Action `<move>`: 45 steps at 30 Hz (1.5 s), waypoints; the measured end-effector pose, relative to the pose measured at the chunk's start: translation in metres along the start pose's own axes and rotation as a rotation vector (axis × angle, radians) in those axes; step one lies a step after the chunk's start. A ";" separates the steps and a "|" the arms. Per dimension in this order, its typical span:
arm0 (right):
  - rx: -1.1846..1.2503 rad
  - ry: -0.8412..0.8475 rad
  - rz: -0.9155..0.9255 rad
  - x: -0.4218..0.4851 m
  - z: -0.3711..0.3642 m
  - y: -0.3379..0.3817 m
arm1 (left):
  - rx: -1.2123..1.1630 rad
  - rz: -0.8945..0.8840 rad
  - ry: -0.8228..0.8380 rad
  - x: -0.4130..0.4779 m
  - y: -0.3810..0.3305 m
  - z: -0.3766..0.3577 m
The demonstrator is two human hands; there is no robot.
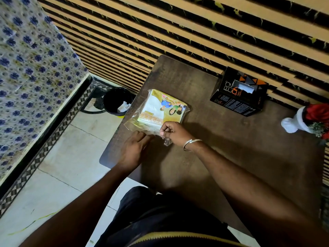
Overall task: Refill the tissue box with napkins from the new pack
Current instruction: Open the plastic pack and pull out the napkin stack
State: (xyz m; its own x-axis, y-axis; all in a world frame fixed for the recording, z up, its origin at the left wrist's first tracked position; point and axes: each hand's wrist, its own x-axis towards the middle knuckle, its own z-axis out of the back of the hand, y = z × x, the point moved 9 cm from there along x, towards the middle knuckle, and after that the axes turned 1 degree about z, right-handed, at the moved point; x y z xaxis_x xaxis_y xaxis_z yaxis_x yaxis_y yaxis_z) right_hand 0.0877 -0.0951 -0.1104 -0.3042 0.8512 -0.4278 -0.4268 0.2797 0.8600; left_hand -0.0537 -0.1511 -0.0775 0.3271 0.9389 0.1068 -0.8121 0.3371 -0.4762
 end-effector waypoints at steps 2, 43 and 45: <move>0.004 -0.003 0.005 0.001 0.001 0.001 | 0.033 0.010 0.029 0.003 -0.006 -0.003; -0.811 -0.027 0.410 -0.025 -0.012 0.053 | -0.202 0.420 -0.071 -0.014 0.022 0.001; -0.793 -0.009 0.390 -0.026 -0.013 0.049 | -0.138 0.425 0.029 -0.008 0.033 -0.007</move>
State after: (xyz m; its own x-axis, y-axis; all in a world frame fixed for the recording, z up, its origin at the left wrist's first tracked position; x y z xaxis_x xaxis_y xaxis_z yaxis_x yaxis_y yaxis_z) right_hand 0.0637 -0.1090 -0.0604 -0.5460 0.8261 -0.1395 -0.7604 -0.4188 0.4964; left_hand -0.0801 -0.1483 -0.1002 -0.0070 0.9891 -0.1470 -0.8057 -0.0927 -0.5850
